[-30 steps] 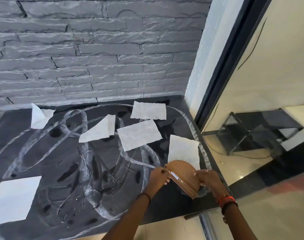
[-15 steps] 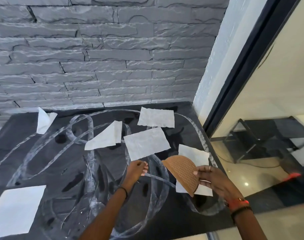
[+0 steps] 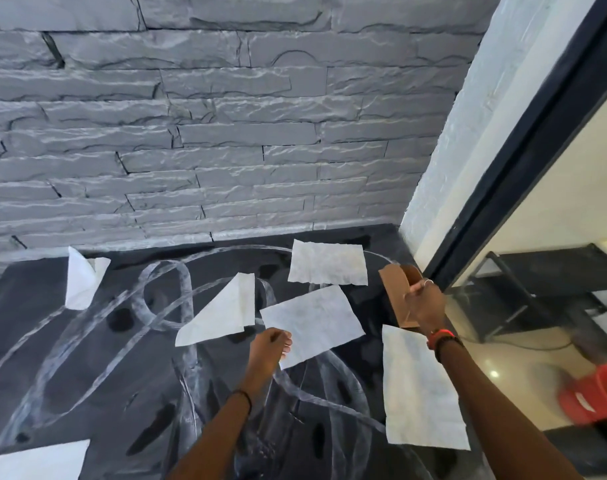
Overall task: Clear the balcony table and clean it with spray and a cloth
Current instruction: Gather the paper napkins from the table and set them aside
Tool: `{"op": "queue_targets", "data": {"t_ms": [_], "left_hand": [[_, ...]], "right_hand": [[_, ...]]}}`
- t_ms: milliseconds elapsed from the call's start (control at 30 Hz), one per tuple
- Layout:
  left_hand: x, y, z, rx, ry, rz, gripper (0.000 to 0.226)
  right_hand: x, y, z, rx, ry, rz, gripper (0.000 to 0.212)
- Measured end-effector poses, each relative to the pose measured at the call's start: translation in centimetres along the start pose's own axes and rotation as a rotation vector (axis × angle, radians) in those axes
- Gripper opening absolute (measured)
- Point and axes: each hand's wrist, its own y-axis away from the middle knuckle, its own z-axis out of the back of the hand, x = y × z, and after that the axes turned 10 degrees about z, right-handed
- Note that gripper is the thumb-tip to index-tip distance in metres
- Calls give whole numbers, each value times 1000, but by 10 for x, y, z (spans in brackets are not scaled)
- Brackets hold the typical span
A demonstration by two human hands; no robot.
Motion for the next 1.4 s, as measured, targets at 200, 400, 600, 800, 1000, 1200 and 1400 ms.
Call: {"op": "queue_targets", "data": {"t_ms": [200,400,600,800,1000,1200,1400], "left_hand": [[3,-16,13,16,-4,11,17],[8,-23,26,10,27,15,17],[6,-18,39,-38,-4,-6,17],[-12,-12,68,-119,3,-53,29],[-22,-13,124,-255,4,-81,32],[-25,-19,204,-441,-116,-96,27],[-16,-45,286,-601,-149,-110,16]], "right_hand": [[0,-16,-22,0,69,-21,15],[-6,-20,-31,6,119,-31,12],[-5,-13,-37,-6,299,73,33],[23,-17,-78,104,513,450,32],[107,35,-158,302,-6,471,13],[186,96,-228,467,-86,520,14],[260,132,-314,663,-117,496,19]]}}
